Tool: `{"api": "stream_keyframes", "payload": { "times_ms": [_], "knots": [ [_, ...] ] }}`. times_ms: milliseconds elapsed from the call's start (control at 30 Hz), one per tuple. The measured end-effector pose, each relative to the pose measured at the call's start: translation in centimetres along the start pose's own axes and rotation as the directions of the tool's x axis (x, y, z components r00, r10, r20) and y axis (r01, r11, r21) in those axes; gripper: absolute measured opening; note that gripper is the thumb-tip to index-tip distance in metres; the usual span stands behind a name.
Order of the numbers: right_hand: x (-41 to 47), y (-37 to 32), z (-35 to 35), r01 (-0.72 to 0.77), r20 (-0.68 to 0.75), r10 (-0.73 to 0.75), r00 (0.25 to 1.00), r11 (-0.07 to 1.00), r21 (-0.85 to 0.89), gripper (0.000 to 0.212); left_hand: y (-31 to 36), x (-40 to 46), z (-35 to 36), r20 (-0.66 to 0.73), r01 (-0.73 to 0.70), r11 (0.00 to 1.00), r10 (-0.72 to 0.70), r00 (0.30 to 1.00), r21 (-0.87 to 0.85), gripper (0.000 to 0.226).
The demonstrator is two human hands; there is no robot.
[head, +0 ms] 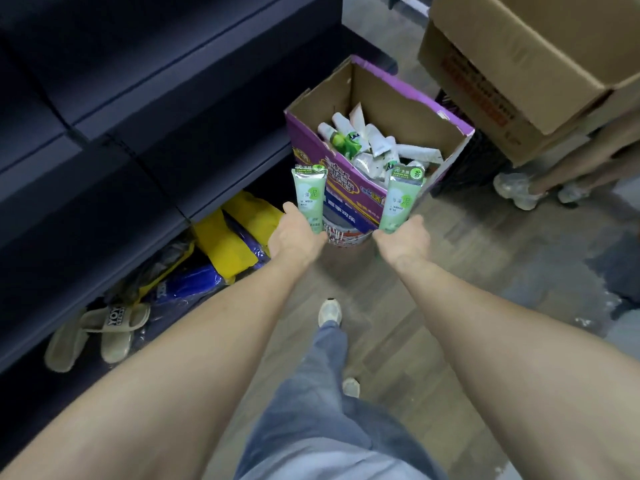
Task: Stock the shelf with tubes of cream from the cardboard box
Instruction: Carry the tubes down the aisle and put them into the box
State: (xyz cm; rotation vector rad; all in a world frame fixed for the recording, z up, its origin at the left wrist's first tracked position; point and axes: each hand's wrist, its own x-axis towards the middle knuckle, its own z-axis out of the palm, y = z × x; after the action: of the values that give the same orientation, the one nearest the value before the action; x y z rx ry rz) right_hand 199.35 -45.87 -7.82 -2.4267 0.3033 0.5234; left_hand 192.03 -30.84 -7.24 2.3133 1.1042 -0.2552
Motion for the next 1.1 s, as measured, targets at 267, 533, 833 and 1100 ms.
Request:
{"api": "stream_keyframes", "payload": {
  "times_ms": [267,533,833,1100],
  "knots": [
    [8.4,-7.9,1.2,0.08,0.073,-0.071,0.995,0.99,-0.116,0.054,4.0,9.6,-1.2,0.007,0.097,0.992,-0.097,0.995,-0.076,0.056],
    [13.6,-13.8,2.3,0.217,0.188,-0.196,0.963,0.97,-0.104,0.051,6.1,14.7,-2.7,-0.019,0.226,0.964,-0.231,0.973,-0.14,0.056],
    [21.6,-16.4,2.4,0.378,0.373,-0.288,0.882,0.905,-0.196,0.045,10.5,18.2,-0.6,-0.049,0.385,0.884,-0.411,0.91,-0.265,0.052],
    [29.0,-15.6,0.6,0.461,0.52,-0.262,0.813,0.835,-0.301,0.042,16.8,18.7,2.6,-0.043,0.494,0.768,-0.557,0.83,-0.407,0.05]
  ]
}}
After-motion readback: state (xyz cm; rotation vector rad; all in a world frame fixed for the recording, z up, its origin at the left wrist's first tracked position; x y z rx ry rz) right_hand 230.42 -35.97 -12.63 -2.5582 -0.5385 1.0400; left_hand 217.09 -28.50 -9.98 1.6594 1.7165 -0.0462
